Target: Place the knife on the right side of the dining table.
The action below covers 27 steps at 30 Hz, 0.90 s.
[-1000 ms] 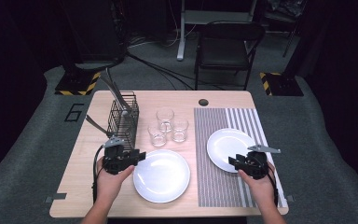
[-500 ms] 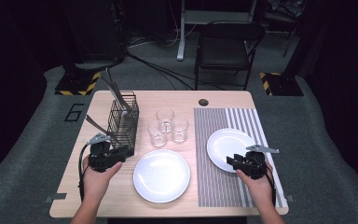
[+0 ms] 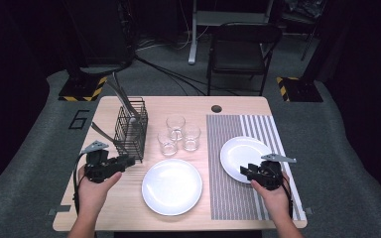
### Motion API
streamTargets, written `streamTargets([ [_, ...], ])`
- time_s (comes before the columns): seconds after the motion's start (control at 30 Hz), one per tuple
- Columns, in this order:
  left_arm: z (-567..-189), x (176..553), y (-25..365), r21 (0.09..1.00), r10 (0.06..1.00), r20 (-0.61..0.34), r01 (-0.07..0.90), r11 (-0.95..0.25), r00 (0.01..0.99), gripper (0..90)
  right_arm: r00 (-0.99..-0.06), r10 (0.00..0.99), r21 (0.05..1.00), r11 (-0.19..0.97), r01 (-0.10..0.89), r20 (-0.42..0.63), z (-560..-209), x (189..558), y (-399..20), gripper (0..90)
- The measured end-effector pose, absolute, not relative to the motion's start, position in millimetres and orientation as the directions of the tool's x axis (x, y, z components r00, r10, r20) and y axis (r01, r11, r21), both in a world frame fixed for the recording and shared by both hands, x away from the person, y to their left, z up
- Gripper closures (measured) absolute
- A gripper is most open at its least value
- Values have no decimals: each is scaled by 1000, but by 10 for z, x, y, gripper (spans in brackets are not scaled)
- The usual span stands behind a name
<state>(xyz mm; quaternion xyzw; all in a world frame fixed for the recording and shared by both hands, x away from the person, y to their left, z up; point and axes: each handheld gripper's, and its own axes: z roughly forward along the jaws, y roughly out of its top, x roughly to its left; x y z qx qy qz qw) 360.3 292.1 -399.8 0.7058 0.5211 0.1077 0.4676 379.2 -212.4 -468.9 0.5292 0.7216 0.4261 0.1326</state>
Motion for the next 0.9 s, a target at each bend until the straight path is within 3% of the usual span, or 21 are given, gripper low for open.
streamTargets([
  [0.9,-3977,3652,3301,776,894,-311,629,44,322,642,-406,872,748,71,660,275,-4704,3790,-2124,563],
])
